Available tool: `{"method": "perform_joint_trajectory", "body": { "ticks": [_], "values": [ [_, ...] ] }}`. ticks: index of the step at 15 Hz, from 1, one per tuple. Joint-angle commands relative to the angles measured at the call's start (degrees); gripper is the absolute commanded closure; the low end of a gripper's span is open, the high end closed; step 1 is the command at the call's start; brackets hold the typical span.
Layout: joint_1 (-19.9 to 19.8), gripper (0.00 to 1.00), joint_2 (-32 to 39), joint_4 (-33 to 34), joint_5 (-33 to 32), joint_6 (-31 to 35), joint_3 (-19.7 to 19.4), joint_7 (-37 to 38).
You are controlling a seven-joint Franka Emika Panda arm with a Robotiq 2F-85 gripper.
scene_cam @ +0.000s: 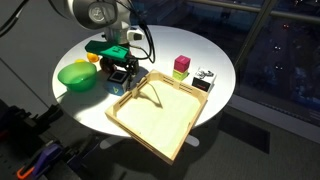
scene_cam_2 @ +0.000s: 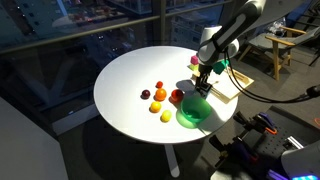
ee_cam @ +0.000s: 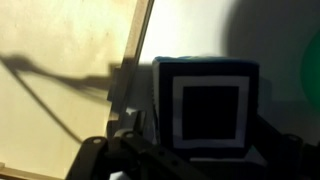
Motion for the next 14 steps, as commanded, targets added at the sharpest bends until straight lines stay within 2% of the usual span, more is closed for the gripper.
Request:
{"method": "perform_joint_trajectory", "body": {
  "ticks": [1, 10, 14],
  "values": [
    [-1.0, 0.00, 0.0, 0.1, -0.8, -0.1, 0.9, 0.6],
    [-1.0, 0.00, -0.1, -0.2, -0.8, 0.2, 1.3, 0.3],
    [-0.7, 0.00, -2.9, -2.9, -1.1, 3.0, 1.7, -0.1]
  ]
}}
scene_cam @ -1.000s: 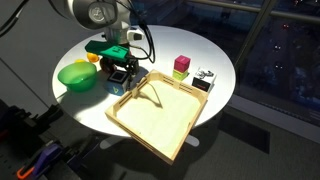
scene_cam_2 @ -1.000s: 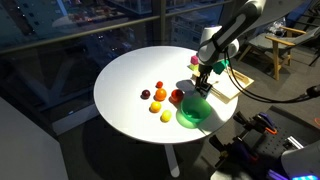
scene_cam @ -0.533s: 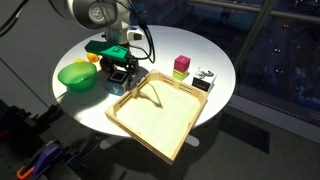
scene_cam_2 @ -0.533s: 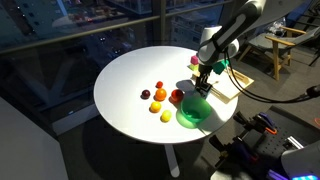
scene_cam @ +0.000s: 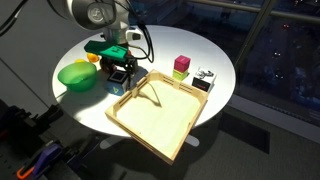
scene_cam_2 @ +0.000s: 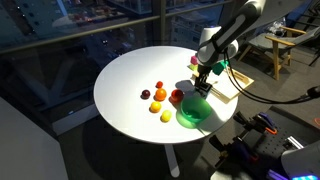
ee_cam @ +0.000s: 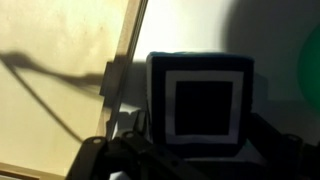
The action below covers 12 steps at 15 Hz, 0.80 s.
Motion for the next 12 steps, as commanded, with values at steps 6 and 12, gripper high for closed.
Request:
{"method": "perform_joint_trajectory", "body": {
  "ticks": [6, 12],
  "values": [
    [-0.7, 0.00, -9.5, -8.9, -0.7, 8.6, 2.8, -1.2],
    [-0.9, 0.00, -15.0, -13.9, 0.4, 12.3, 4.2, -2.4]
  ]
}}
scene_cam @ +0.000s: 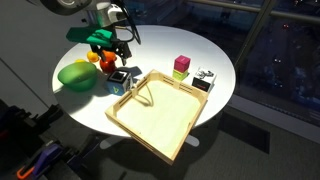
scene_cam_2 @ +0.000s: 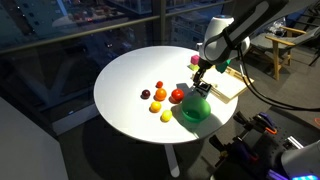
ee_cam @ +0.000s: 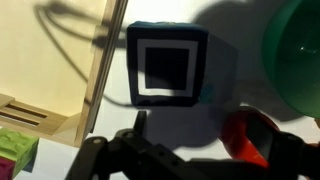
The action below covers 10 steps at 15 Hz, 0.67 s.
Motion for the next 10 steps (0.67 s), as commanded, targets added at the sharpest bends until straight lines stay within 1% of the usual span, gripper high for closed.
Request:
{"method": "perform_joint_trajectory", "body": {
  "ticks": [1, 4, 10],
  "values": [
    [-0.9, 0.00, -4.8, -4.2, 0.5, 1.9, 1.1, -1.9],
    [-0.7, 0.00, -6.7, -5.0, 0.9, 1.7, 1.2, -2.4],
    [-0.1, 0.00, -9.5, -4.1, 1.6, 0.5, 1.0, -2.3]
  ]
}}
